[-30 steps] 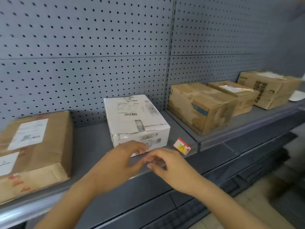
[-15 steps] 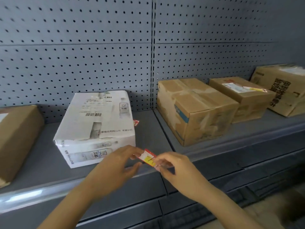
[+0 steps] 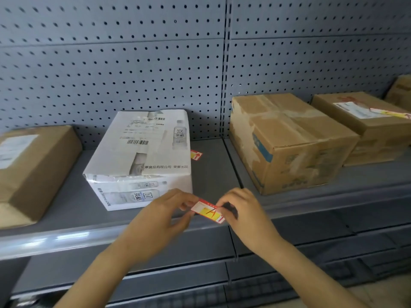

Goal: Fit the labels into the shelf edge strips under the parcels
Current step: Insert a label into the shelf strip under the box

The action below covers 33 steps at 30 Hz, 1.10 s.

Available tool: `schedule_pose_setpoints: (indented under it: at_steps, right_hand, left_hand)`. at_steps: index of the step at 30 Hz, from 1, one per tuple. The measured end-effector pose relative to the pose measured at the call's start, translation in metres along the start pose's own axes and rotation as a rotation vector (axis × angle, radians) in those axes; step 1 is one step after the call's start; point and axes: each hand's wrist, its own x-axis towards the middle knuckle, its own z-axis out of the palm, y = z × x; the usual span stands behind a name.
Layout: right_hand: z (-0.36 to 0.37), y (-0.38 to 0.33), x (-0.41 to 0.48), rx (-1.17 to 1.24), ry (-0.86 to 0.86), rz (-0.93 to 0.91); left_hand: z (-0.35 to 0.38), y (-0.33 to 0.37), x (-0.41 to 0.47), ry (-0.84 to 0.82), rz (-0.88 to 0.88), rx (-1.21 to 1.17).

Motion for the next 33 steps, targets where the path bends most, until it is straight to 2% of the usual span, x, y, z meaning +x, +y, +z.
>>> schedule_pose_setpoints:
  at_steps: [4,13,23,33]
  right_hand:
    - [-0.004,-0.005,0.005,0.067,-0.007,0.005]
    - [0.001,-0.062,0.020,0.226,-0.058,-0.120]
    - [0.083,-0.164,0.033,0.290,-0.187,-0.116]
    - [0.192,-0.293,0.053,0.287,-0.115,-0.101]
  left_hand:
    - [-0.008,0.001,-0.009,0.041,0.008,0.042]
    - [-0.059,-0.018,-0.053,0.238,-0.104,0.093]
    - [-0.132,-0.078,-0.155,0.305,-0.175,0.104]
    - [-0.211,-0.177,-0.244,0.242,-0.162,0.009]
